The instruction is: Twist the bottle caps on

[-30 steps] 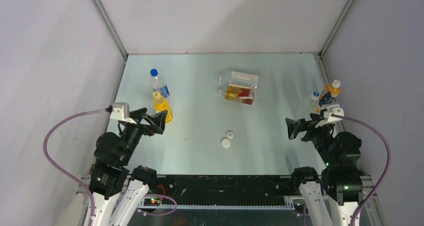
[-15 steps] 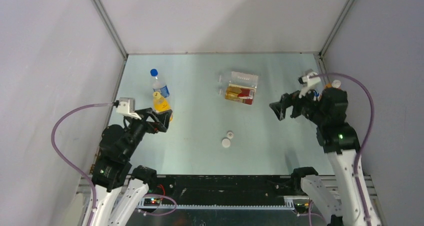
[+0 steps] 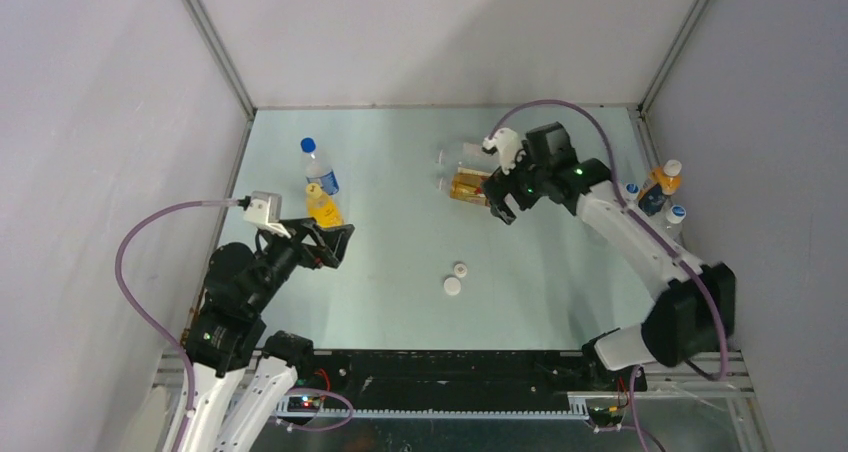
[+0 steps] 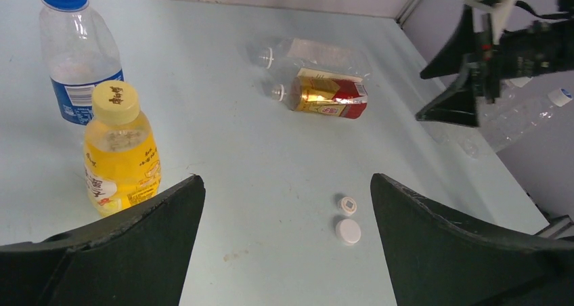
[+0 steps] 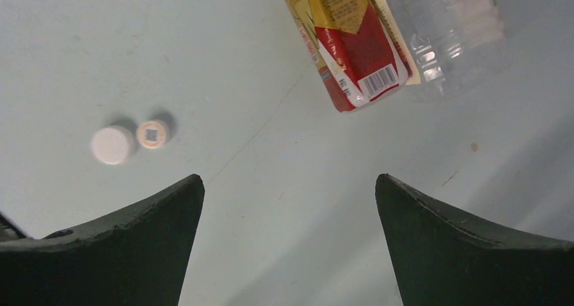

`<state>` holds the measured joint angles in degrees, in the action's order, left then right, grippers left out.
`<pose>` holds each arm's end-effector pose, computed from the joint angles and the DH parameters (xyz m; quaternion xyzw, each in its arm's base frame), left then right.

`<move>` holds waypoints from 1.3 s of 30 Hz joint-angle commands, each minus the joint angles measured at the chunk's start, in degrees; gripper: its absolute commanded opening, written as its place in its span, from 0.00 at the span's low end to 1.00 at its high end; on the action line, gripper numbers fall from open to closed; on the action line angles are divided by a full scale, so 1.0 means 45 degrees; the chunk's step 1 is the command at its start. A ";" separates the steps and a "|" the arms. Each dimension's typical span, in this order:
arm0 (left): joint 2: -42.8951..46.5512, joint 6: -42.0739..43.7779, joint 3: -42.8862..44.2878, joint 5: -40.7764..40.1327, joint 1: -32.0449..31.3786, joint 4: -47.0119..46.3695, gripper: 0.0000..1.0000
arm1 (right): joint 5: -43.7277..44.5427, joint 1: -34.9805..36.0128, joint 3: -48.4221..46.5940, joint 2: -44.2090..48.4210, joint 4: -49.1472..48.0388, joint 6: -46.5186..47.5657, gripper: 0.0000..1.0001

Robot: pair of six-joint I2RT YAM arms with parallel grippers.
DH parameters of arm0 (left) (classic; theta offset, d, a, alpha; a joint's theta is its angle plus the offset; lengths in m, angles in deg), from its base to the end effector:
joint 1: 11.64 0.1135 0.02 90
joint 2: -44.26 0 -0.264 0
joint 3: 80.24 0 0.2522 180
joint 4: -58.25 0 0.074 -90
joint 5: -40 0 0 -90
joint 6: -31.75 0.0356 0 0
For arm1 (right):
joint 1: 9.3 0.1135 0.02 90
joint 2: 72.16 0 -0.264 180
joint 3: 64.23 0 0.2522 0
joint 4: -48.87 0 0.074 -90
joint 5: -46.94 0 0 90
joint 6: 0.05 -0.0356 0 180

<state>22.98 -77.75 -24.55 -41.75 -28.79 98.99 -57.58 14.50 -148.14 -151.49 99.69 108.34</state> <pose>0.0851 -0.0316 0.3398 0.0327 0.7440 -0.2600 0.6147 0.2686 0.1282 0.3147 -0.3753 0.8419 0.1346 0.3637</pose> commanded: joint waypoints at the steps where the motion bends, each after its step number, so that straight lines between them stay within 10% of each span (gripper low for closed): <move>1: -0.0368 0.0108 0.0391 0.0340 -0.0061 -0.0338 1.00 | 0.1222 0.0336 -0.1546 -0.1827 0.0229 0.1487 0.99; 15: -0.0869 -0.0051 0.0525 0.0173 -0.0063 -0.0725 1.00 | 0.2882 0.1229 -0.6009 -0.7891 0.1843 0.3044 0.93; 39: -0.1204 0.0158 0.0508 0.0719 -0.0071 -0.1175 1.00 | 0.2736 0.1682 -0.7073 -0.9995 0.2315 0.2892 0.84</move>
<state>17.91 -77.73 -24.42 -40.33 -28.88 96.66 -44.75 20.51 -178.87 -196.32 108.09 122.81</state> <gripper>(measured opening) 0.996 0.874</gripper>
